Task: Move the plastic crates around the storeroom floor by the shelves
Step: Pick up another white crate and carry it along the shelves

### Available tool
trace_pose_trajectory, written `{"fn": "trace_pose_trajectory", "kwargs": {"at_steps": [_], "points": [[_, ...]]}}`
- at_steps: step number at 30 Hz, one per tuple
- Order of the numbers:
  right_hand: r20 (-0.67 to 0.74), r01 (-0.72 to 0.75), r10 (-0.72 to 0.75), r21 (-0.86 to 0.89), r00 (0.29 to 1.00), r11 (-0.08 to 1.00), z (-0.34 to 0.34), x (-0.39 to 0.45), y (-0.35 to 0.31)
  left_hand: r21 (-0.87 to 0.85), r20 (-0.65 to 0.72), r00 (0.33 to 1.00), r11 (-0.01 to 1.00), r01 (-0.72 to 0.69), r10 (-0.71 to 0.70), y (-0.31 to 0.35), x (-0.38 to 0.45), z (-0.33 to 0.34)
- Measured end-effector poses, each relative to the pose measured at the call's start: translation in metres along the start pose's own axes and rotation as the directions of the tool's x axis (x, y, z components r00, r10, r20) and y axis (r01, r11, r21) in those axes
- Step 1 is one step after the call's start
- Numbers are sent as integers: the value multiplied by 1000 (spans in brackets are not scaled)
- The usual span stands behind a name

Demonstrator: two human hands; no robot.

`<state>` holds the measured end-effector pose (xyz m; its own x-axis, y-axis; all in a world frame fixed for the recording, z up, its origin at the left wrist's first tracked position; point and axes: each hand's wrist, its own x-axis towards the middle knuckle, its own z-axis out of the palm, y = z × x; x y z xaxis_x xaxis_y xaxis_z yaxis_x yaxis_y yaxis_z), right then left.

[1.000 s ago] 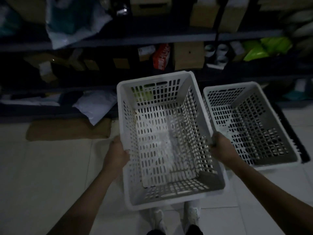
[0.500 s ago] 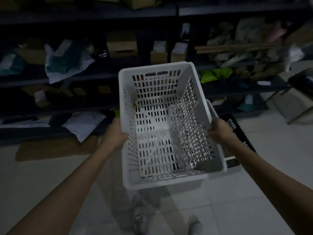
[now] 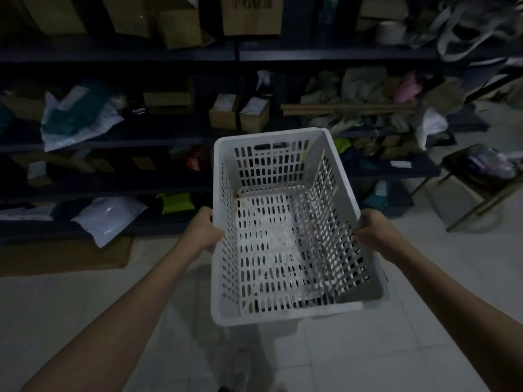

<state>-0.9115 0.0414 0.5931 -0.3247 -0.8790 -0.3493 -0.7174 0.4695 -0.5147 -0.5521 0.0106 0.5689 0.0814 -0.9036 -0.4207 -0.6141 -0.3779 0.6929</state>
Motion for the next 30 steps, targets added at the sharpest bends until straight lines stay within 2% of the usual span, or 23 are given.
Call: {"fn": "trace_pose_trajectory", "kwargs": {"at_steps": [10,16,30], "points": [[51,6,0,-113,999,994,18,64,28,7,18,998,998,58,-58,3,46,44],[92,71,-54,-193,994,979,24,112,23,-17,4,997,996,82,-82,4,79,54],[205,86,-62,-113,977,990,21,190,40,-73,2,994,992,105,-105,16,139,101]]}}
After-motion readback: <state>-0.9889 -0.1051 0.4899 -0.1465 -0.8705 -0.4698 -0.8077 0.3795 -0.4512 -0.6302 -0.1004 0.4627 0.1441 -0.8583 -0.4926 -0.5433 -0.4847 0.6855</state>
